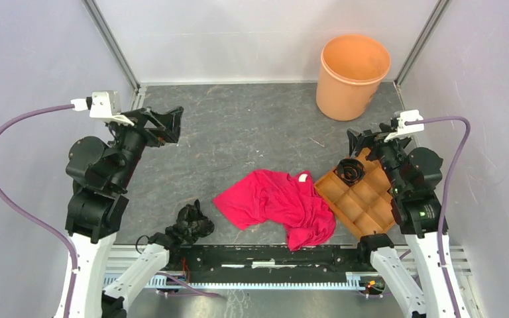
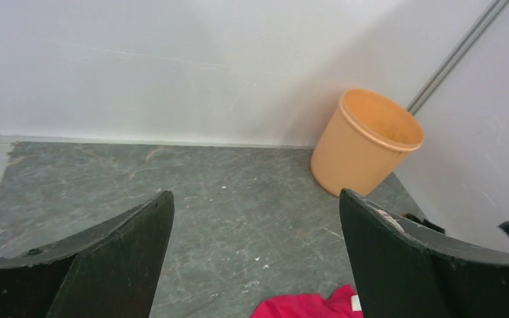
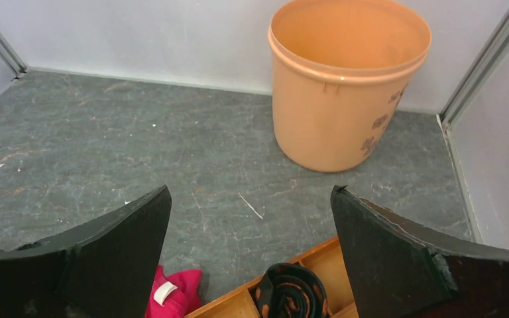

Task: Put the trash bags into the trash bin

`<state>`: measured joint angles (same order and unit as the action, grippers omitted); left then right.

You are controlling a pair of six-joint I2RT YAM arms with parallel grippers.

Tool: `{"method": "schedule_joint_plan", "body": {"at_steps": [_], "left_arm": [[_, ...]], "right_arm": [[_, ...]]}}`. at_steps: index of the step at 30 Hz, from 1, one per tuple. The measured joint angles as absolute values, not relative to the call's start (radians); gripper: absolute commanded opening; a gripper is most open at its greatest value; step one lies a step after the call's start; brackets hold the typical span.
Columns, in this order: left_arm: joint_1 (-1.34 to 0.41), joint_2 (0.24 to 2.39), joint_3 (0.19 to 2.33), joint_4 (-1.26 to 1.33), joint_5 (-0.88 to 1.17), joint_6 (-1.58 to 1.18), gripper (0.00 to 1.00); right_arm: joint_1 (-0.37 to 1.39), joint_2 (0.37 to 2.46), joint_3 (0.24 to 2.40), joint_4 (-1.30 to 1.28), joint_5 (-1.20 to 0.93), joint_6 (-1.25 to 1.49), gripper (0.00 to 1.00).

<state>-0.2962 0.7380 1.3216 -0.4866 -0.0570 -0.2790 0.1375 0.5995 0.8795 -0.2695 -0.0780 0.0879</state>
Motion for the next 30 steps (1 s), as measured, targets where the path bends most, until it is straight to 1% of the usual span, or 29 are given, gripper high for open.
{"method": "schedule_joint_plan", "body": {"at_steps": [5,11,18,24,30], "left_arm": [[-0.240,0.794,1.322,-0.424,0.061,-0.328,1.00],[-0.210,0.926,1.322,-0.324,0.187,-0.382,1.00],[-0.202,1.057,1.277,-0.224,0.255,-0.405,1.00],[-0.198,1.116,1.208,-0.178,0.309,-0.405,1.00],[-0.198,1.126,1.153,-0.154,0.344,-0.405,1.00]], "right_arm": [[0.138,0.627,0.870,-0.292,-0.041,0.109,0.98],[0.138,0.661,0.862,-0.302,-0.020,0.123,0.98],[0.138,0.704,0.795,-0.277,-0.041,0.127,0.98],[0.138,0.818,0.768,-0.231,-0.107,0.127,0.98],[0.142,0.950,0.773,-0.178,-0.129,0.139,0.98]]}}
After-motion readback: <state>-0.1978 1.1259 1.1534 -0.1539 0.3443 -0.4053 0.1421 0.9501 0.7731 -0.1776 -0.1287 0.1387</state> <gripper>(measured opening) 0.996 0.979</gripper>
